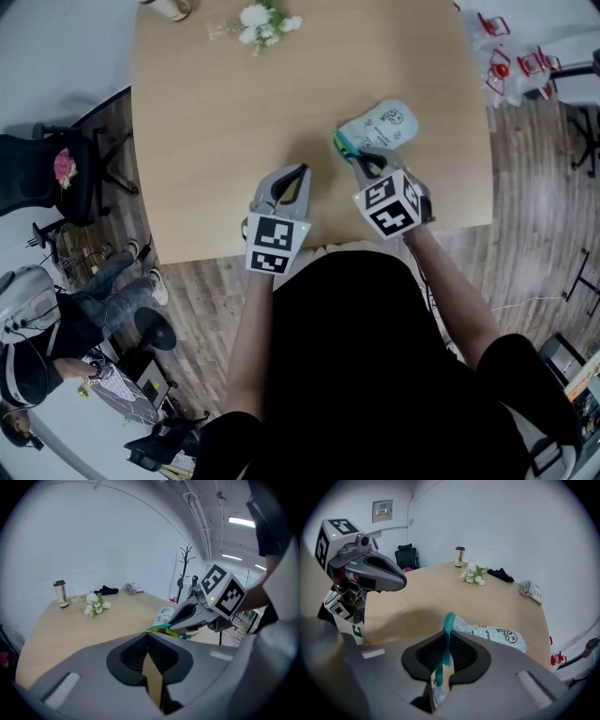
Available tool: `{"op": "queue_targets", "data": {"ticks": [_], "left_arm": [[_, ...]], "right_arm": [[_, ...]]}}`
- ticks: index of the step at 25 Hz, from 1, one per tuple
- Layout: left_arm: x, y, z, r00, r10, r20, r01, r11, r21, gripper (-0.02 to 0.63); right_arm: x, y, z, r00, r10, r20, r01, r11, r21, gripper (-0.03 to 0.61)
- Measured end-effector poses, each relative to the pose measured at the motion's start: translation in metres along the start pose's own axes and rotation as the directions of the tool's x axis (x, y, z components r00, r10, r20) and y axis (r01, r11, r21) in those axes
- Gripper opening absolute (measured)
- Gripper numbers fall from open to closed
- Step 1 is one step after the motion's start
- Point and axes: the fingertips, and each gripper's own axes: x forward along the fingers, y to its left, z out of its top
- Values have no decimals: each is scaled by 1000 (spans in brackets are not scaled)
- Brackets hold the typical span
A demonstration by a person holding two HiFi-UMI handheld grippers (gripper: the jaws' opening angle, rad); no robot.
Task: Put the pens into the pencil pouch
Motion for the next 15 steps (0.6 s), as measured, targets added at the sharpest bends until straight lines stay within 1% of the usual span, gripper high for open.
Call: {"op": "queue_targets", "data": {"ticks": [9, 15], "left_arm": [[6, -1, 5, 1000, 7, 8, -7, 1000, -3, -2], [7, -2, 5, 1000, -2, 1, 2, 1000, -3, -2]], "right_arm": [[-3, -3, -3, 1000, 10, -10, -10, 1000, -4, 34], [-5, -2, 2, 1000, 19, 7, -19, 1000, -11, 32]]}}
